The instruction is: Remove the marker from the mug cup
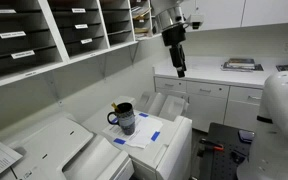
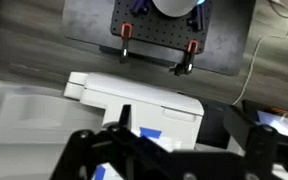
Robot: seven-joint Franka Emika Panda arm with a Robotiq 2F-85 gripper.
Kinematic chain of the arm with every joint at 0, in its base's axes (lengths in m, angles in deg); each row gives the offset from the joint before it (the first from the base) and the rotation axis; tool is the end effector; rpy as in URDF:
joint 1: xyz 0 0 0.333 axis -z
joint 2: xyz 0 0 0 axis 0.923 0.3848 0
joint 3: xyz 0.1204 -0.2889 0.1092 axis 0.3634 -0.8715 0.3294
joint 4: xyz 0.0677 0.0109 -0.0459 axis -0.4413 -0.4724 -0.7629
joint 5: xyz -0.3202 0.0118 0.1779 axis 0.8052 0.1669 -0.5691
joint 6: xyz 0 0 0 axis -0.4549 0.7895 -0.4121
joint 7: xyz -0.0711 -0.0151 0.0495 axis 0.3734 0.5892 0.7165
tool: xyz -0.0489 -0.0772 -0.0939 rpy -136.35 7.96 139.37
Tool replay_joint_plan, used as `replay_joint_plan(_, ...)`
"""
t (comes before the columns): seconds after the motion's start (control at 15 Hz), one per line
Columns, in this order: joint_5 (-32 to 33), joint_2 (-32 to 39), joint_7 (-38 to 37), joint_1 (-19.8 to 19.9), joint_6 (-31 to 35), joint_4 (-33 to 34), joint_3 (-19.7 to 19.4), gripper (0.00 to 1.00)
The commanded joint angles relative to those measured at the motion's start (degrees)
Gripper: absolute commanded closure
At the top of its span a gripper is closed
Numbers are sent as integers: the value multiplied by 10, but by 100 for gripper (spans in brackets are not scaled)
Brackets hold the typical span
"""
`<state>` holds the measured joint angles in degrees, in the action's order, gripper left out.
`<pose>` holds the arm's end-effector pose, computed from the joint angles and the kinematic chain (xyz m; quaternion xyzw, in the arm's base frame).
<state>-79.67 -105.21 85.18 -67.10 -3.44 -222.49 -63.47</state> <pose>0.2945 -0.0653 0.5181 -0.9855 -0.1086 0.1168 0.0580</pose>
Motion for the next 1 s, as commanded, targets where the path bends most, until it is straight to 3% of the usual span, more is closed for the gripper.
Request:
replay_joint_plan(0.0,-1,1,1,2,-1,1,2,0)
replay_joint_plan(0.27,-1,1,1,2,-1,1,2,0)
replay_joint_plan(0.4,5,3,-4,-1,66,-12,10,0)
replay_joint_plan(0.6,10,33,11,-14,234,-38,21,0)
replay_joint_plan(0.93,-23,151,32,-50,400,-31,35,0)
